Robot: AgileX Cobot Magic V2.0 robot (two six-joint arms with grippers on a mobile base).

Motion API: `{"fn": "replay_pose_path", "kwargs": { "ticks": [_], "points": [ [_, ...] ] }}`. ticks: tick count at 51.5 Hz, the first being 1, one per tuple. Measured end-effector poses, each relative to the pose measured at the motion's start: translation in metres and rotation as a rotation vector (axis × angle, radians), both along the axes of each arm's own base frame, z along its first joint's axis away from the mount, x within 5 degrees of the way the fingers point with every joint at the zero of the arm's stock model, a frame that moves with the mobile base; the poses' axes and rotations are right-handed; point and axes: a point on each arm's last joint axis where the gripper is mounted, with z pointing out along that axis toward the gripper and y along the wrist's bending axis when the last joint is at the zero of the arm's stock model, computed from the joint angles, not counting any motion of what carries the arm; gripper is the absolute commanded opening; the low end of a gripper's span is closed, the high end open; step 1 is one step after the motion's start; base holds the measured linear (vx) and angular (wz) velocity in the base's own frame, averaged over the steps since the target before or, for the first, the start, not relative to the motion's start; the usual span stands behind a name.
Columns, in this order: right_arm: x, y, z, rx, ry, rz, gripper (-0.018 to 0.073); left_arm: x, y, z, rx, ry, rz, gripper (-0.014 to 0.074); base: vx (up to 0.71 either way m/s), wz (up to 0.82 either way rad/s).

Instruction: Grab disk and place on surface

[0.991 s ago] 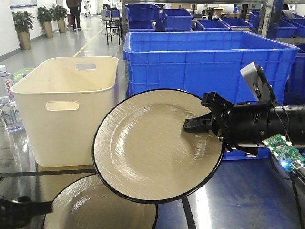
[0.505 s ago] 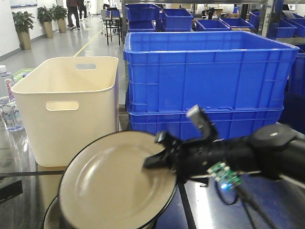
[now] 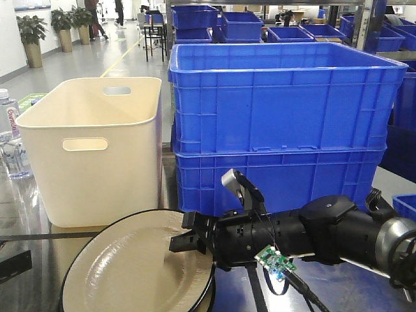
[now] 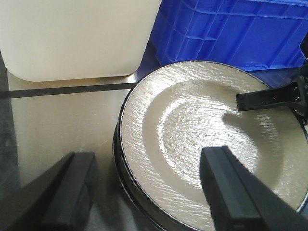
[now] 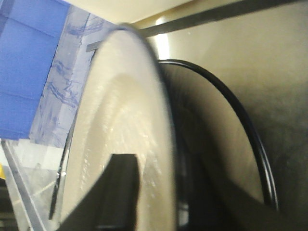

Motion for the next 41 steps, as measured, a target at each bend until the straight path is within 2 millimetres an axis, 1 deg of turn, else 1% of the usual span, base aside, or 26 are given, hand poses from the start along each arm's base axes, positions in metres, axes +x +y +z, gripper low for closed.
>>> {"fn": "replay_pose_path", "kwargs": {
  "ticks": [6,12,16,25,35,41],
  "points": [
    [0.000,0.000,0.000,-0.038,-0.084,0.050,0.0565,0.000,0.000,0.000,0.000,0.001,-0.001,0.0553,0.00,0.00],
    [-0.003,-0.003,0.005,-0.118,-0.202,0.125,0.0629,-0.001,-0.001,-0.001,-0.001,0.007,-0.009,0.0553,0.00,0.00],
    [-0.006,-0.007,0.012,-0.180,-0.276,0.152,0.0627,-0.001,-0.001,-0.001,-0.001,0.012,-0.015,0.0553,0.00,0.00],
    [-0.012,-0.020,0.035,-0.317,-0.402,0.131,0.0615,-0.001,-0.002,-0.001,0.000,0.019,-0.024,0.0553,0.00,0.00],
    [-0.023,-0.034,0.057,-0.428,-0.462,0.110,0.0599,-0.002,-0.003,-0.002,-0.001,0.028,-0.036,0.0553,0.00,0.00],
    [-0.030,-0.039,0.069,-0.447,-0.480,0.089,0.0578,-0.002,-0.003,-0.002,-0.001,0.028,-0.036,0.0553,0.00,0.00]
  ]
}}
